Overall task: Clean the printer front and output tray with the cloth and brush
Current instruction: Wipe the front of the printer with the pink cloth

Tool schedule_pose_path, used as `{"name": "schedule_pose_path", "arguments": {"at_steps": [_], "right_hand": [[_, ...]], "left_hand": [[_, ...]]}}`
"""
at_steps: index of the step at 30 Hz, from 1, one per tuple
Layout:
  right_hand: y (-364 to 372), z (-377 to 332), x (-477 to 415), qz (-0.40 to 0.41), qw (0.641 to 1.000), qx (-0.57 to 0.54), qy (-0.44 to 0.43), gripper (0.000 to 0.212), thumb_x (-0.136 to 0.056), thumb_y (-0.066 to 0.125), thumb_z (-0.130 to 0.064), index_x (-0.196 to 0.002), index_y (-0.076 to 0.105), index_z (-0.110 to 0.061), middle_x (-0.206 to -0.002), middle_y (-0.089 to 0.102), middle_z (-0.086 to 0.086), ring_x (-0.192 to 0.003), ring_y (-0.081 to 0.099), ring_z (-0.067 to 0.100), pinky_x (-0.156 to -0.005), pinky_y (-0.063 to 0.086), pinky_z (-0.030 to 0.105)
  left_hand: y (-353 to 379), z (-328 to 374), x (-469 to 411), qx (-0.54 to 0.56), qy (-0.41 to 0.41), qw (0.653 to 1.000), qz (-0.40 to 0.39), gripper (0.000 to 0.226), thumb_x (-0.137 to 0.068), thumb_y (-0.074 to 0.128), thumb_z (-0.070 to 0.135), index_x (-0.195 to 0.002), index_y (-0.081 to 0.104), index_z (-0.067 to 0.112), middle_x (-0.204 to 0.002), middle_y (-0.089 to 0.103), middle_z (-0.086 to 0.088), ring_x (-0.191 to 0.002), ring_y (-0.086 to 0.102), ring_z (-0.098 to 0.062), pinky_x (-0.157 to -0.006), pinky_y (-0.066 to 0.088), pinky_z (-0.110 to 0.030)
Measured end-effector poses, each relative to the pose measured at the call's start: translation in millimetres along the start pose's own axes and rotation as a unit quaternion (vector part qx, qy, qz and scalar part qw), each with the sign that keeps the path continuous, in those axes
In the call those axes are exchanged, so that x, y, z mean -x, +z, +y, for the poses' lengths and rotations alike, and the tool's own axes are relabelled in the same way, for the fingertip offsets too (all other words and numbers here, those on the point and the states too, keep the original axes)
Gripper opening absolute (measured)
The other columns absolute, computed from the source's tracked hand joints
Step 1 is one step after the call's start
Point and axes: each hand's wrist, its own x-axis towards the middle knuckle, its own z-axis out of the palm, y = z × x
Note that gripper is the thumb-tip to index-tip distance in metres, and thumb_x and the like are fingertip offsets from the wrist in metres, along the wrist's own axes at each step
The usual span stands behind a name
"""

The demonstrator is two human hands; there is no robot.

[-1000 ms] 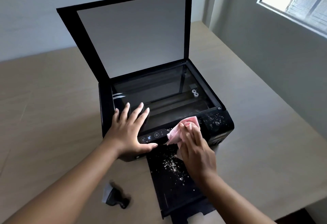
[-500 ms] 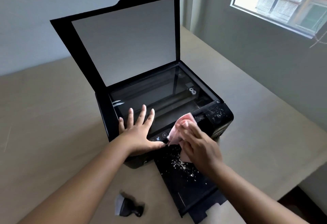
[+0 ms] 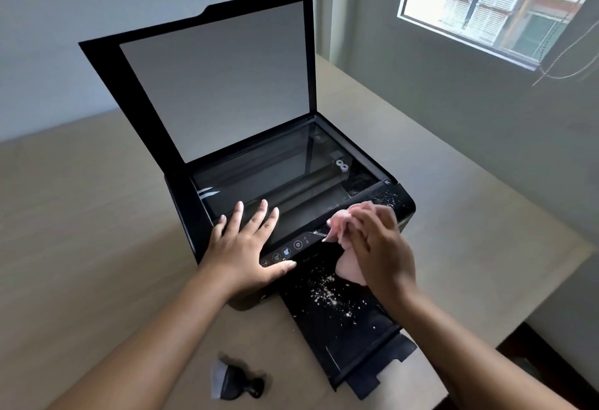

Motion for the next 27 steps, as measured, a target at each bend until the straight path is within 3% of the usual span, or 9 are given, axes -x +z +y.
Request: {"name": "schedule_pose_path", "arguments": {"at_steps": [2, 4, 9, 13, 17, 20, 22, 24, 27], "right_hand": [[-5.6, -1.4, -2.9, 0.075, 0.996, 0.028, 0.036, 0.022, -0.090, 0.063, -0.026, -0.108, 0.058, -0.036, -0.122, 0.044, -0.006, -0.086, 0.062, 0.026, -0.058, 0.042, 0.029], [-5.1, -3.2, -4.8, 0.108, 0.992, 0.055, 0.018, 0.024, -0.090, 0.062, -0.022, -0.109, 0.059, -0.036, -0.124, 0.043, -0.006, -0.092, 0.062, 0.027, -0.059, 0.045, 0.031], [15.0, -10.1, 7.7, -0.007, 0.993, 0.095, -0.071, 0.033, -0.096, 0.048, -0.037, -0.127, 0.058, -0.031, -0.132, 0.048, -0.007, -0.099, 0.063, 0.020, -0.060, 0.054, 0.034], [7.7, -5.0, 7.2, -0.089, 0.977, 0.098, -0.168, 0.031, -0.096, 0.043, -0.045, -0.125, 0.054, -0.043, -0.132, 0.048, -0.014, -0.104, 0.062, 0.014, -0.058, 0.055, 0.031], [6.9, 2.9, -2.6, -0.019, 0.995, 0.086, -0.053, 0.026, -0.095, 0.052, -0.039, -0.120, 0.058, -0.041, -0.127, 0.049, -0.012, -0.094, 0.064, 0.021, -0.052, 0.050, 0.032], [14.7, -8.8, 6.8, -0.030, 0.989, 0.083, -0.119, 0.027, -0.096, 0.051, -0.037, -0.121, 0.061, -0.035, -0.129, 0.052, -0.010, -0.100, 0.062, 0.016, -0.059, 0.053, 0.031], [11.6, -5.0, 7.0, -0.059, 0.983, 0.100, -0.145, 0.027, -0.096, 0.049, -0.038, -0.121, 0.060, -0.039, -0.128, 0.053, -0.012, -0.096, 0.063, 0.014, -0.054, 0.050, 0.029], [7.6, 6.5, -2.4, -0.032, 0.993, 0.093, -0.066, 0.026, -0.096, 0.050, -0.036, -0.120, 0.060, -0.039, -0.128, 0.052, -0.012, -0.093, 0.063, 0.017, -0.054, 0.045, 0.027], [13.1, 1.5, -8.0, 0.018, 0.996, 0.083, 0.010, 0.028, -0.099, 0.043, -0.035, -0.120, 0.060, -0.029, -0.129, 0.049, -0.008, -0.091, 0.065, 0.024, -0.056, 0.054, 0.036]], "left_hand": [[0.7, -4.5, 3.7, -0.004, 0.012, 1.000, 0.025, 0.108, -0.061, 0.005, 0.094, -0.151, -0.012, 0.037, -0.158, -0.020, 0.017, -0.149, -0.014, -0.022, -0.120, -0.002, -0.045], [1.6, -5.4, 5.0, 0.000, 0.011, 0.999, 0.041, 0.108, -0.062, 0.004, 0.094, -0.152, -0.009, 0.037, -0.158, -0.017, 0.017, -0.149, -0.011, -0.022, -0.120, 0.000, -0.045], [4.2, -4.6, 4.0, 0.003, 0.006, 0.999, 0.045, 0.105, -0.066, 0.011, 0.093, -0.152, -0.009, 0.038, -0.159, -0.017, 0.018, -0.149, -0.012, -0.021, -0.119, 0.000, -0.044], [4.8, -5.4, 3.0, 0.003, 0.008, 0.999, 0.045, 0.104, -0.067, 0.012, 0.093, -0.152, -0.009, 0.037, -0.158, -0.018, 0.017, -0.149, -0.012, -0.022, -0.119, 0.000, -0.044], [5.0, -5.1, 2.0, 0.006, 0.009, 0.999, 0.047, 0.103, -0.069, 0.014, 0.092, -0.152, -0.010, 0.037, -0.158, -0.019, 0.018, -0.149, -0.013, -0.021, -0.119, 0.000, -0.044], [5.2, -5.3, 2.0, 0.002, 0.007, 0.999, 0.047, 0.103, -0.067, 0.011, 0.092, -0.152, -0.010, 0.037, -0.158, -0.018, 0.017, -0.149, -0.013, -0.021, -0.119, 0.000, -0.044], [4.9, -5.3, 2.4, -0.005, 0.005, 0.999, 0.044, 0.103, -0.067, 0.010, 0.092, -0.151, -0.013, 0.038, -0.159, -0.020, 0.017, -0.149, -0.014, -0.021, -0.119, 0.000, -0.043], [4.8, -4.7, 2.4, -0.004, 0.005, 0.999, 0.042, 0.102, -0.069, 0.012, 0.092, -0.151, -0.013, 0.038, -0.159, -0.020, 0.017, -0.148, -0.015, -0.020, -0.119, -0.001, -0.043], [5.5, -5.0, 1.8, -0.005, 0.004, 0.999, 0.044, 0.102, -0.068, 0.011, 0.092, -0.151, -0.014, 0.038, -0.159, -0.020, 0.017, -0.148, -0.015, -0.020, -0.119, -0.001, -0.044]]}}
